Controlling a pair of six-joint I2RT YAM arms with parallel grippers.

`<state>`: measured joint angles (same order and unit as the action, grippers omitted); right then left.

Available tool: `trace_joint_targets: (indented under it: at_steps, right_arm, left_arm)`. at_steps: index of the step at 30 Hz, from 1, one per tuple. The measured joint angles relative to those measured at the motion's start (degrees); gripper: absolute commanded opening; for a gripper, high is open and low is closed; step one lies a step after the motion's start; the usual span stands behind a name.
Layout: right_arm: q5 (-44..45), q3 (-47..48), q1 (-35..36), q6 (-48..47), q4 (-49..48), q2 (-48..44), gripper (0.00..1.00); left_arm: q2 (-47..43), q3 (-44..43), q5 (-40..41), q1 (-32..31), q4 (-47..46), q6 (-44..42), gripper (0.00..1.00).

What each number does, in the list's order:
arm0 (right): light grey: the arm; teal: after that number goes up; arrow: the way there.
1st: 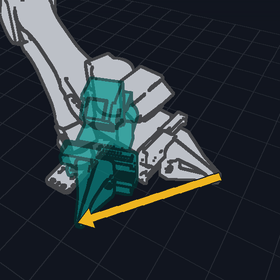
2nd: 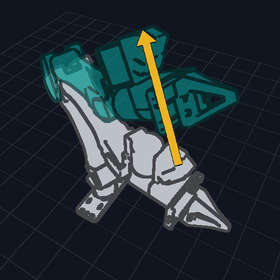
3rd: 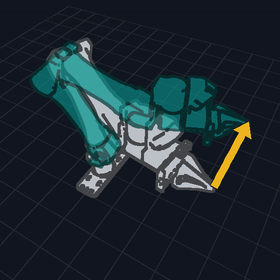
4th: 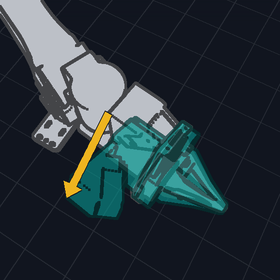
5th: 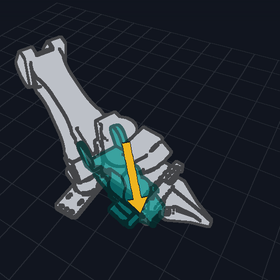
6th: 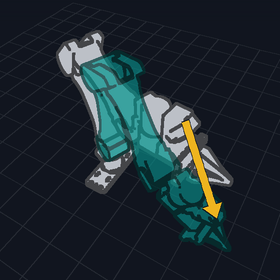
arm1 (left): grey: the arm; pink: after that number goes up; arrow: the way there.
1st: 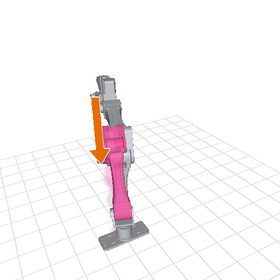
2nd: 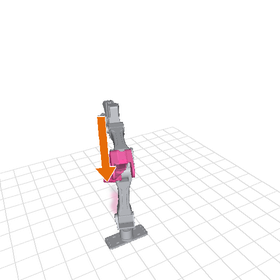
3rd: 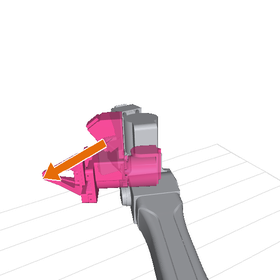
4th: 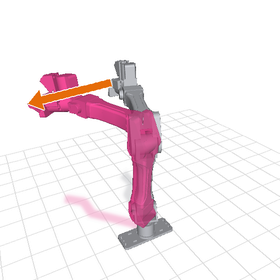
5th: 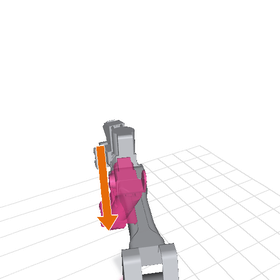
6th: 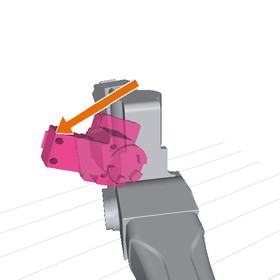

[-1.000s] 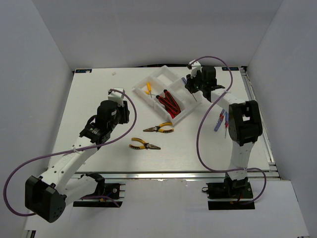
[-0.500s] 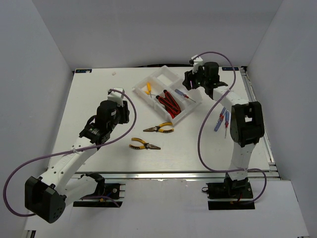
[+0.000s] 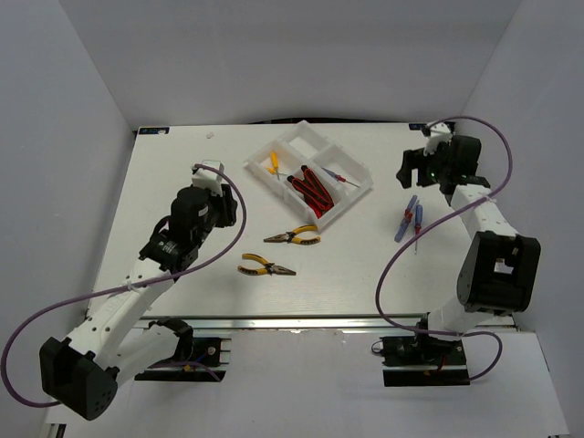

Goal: Sort the tools into containers

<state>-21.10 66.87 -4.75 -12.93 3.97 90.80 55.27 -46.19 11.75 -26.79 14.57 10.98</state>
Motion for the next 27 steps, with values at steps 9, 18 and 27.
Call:
trace_joint_targets:
  at_steps: [9,18,27]
  right_arm:
    - [8.0,-7.5,-2.7,-2.1,9.4,-5.8,0.77]
    - [15.3,-9.7,-2.9,-3.1,9.1,0.7,0.53]
    - [16.4,-8.1,-4.3,-3.5,9.4,10.1,0.41]
  left_arm:
    - [-3.6,0.0,-1.6,0.0,-0.9,0.9,0.52]
    - [-4.2,0.0,-2.3,0.0,-1.3,1.1,0.52]
    - [-4.2,0.0,-2.3,0.0,-1.3,1.1,0.53]
